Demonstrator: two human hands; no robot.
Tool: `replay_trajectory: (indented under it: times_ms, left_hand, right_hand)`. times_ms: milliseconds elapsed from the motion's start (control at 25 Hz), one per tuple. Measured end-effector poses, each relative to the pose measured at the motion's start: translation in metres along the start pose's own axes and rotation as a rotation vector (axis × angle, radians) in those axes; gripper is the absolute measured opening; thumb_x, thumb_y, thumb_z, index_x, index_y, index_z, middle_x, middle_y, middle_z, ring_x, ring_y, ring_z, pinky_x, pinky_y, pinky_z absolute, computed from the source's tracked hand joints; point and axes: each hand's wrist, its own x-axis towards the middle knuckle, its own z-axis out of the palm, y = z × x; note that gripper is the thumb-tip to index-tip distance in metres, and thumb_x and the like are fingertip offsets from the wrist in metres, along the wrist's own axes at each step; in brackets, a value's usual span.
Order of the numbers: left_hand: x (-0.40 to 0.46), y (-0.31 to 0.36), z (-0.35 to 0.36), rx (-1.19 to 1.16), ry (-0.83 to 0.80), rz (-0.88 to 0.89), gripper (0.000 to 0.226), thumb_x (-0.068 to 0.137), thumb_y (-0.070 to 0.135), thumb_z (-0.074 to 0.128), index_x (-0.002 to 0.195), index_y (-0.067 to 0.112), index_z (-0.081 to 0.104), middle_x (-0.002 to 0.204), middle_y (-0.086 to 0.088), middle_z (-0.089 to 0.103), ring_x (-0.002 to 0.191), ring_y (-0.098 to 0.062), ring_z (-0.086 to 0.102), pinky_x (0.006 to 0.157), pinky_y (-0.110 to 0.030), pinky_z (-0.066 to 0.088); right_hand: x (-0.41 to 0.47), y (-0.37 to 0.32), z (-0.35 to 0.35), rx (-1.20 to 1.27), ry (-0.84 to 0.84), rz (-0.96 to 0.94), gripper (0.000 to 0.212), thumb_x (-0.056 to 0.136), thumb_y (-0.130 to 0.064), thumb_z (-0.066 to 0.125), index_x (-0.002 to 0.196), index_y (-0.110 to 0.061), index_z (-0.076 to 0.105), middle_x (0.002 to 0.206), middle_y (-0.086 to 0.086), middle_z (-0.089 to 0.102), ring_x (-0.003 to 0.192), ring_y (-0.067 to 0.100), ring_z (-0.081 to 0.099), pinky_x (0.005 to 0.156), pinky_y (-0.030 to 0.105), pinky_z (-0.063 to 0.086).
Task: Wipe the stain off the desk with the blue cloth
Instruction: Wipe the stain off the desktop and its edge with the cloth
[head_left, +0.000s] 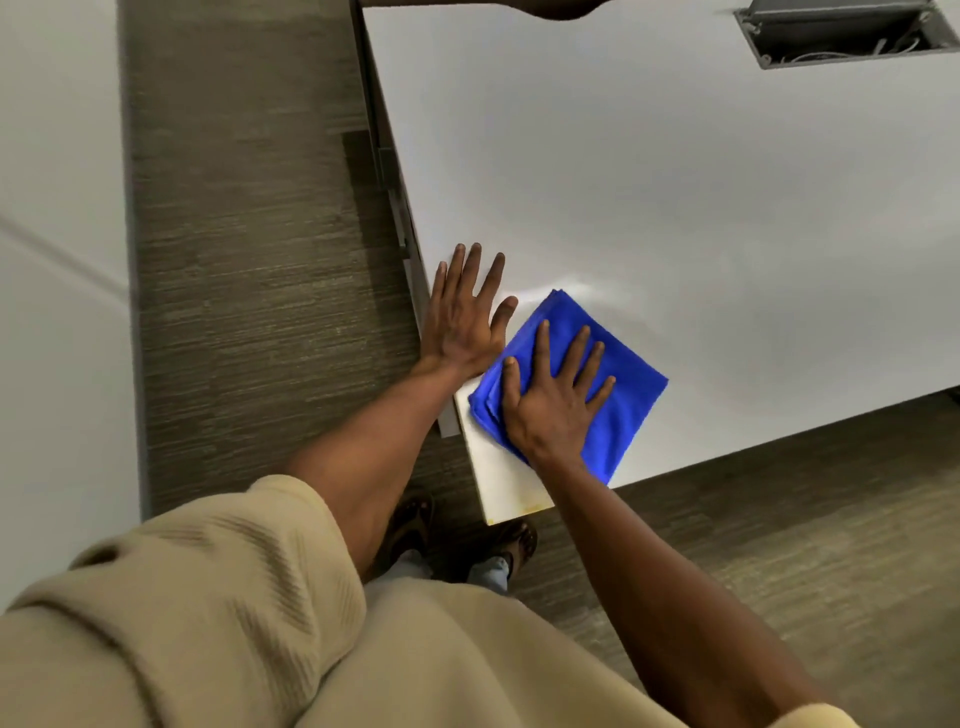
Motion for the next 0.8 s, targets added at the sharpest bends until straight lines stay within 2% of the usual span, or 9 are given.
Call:
replay_trajectory:
  times_ms: [120,200,280,400,480,520,640,720,800]
  left_hand:
    - [0.000,-0.001,-0.002,0.007,-0.033,0.033,0.061,0.107,0.046,0.036,0.161,0.018,0.030,0.169,-0.015,0.023,0.158,-0.033,0.012,0.127,-0.051,0.010]
    - [0.000,-0.001,-0.001,0.038,-0.078,0.117,0.062,0.108,0.048,0.031,0.163,0.020,0.025,0.170,-0.013,0.017,0.159,-0.031,0.008,0.128,-0.052,0.009]
    - [0.000,-0.003,0.002,0.069,-0.111,0.181,0.063,0.108,0.051,0.023,0.164,0.022,0.019,0.172,-0.012,0.012,0.159,-0.028,0.004,0.128,-0.052,0.009]
    - [0.001,-0.003,0.006,0.066,-0.119,0.141,0.064,0.107,0.054,0.019,0.164,0.024,0.017,0.172,-0.011,0.010,0.159,-0.028,0.003,0.128,-0.050,0.008]
    - [0.002,-0.002,0.007,0.054,-0.112,0.122,0.064,0.108,0.054,0.022,0.164,0.024,0.018,0.171,-0.012,0.011,0.159,-0.029,0.005,0.129,-0.049,0.008]
    - [0.001,-0.002,0.006,0.050,-0.109,0.118,0.063,0.108,0.053,0.024,0.164,0.024,0.019,0.171,-0.013,0.013,0.159,-0.030,0.007,0.129,-0.049,0.009]
    - [0.004,-0.002,0.003,0.024,-0.103,0.111,0.062,0.107,0.049,0.028,0.162,0.022,0.025,0.170,-0.014,0.018,0.158,-0.031,0.012,0.129,-0.048,0.009]
    - [0.003,-0.002,0.002,0.009,-0.099,0.111,0.064,0.105,0.051,0.022,0.162,0.022,0.026,0.170,-0.013,0.019,0.158,-0.030,0.012,0.129,-0.047,0.009]
    - [0.003,-0.002,0.004,0.016,-0.092,0.115,0.066,0.105,0.052,0.018,0.162,0.022,0.025,0.170,-0.013,0.019,0.158,-0.030,0.012,0.129,-0.046,0.009]
  right_hand:
    - [-0.021,0.041,-0.003,-0.106,0.013,-0.362,0.072,0.101,-0.075,0.020,0.165,-0.046,0.001,0.176,-0.001,-0.008,0.162,0.026,-0.011,0.129,0.058,-0.004]
    - [-0.024,0.080,-0.013,-0.138,-0.002,-0.404,0.073,0.099,-0.079,0.020,0.164,-0.050,0.002,0.176,-0.007,-0.008,0.162,0.022,-0.011,0.130,0.057,0.001]
    - [-0.018,0.101,-0.024,-0.123,-0.002,-0.238,0.074,0.097,-0.080,0.020,0.163,-0.051,0.003,0.176,-0.007,-0.007,0.162,0.021,-0.010,0.130,0.055,0.000]
    - [0.004,0.091,-0.028,-0.034,0.039,0.098,0.075,0.096,-0.078,0.019,0.164,-0.049,0.004,0.176,-0.004,-0.006,0.162,0.023,-0.010,0.130,0.056,-0.003]
    - [0.019,0.067,-0.026,0.015,0.043,0.229,0.074,0.098,-0.075,0.018,0.165,-0.046,0.000,0.176,0.001,-0.008,0.162,0.026,-0.012,0.128,0.059,-0.005]
    - [0.024,0.053,-0.024,0.022,0.031,0.235,0.074,0.100,-0.073,0.018,0.165,-0.044,-0.002,0.176,0.002,-0.010,0.162,0.027,-0.014,0.128,0.061,-0.006]
    - [0.024,0.019,-0.015,-0.038,0.004,-0.038,0.073,0.102,-0.072,0.018,0.165,-0.043,-0.003,0.176,0.001,-0.014,0.161,0.027,-0.016,0.128,0.058,-0.011]
    - [0.014,0.017,-0.011,-0.088,0.018,-0.261,0.072,0.102,-0.072,0.021,0.165,-0.044,-0.002,0.176,-0.002,-0.010,0.162,0.025,-0.014,0.129,0.057,-0.009]
    - [0.003,0.030,-0.004,-0.130,0.031,-0.406,0.073,0.102,-0.072,0.024,0.165,-0.044,-0.001,0.176,-0.005,-0.006,0.162,0.024,-0.011,0.129,0.058,-0.003]
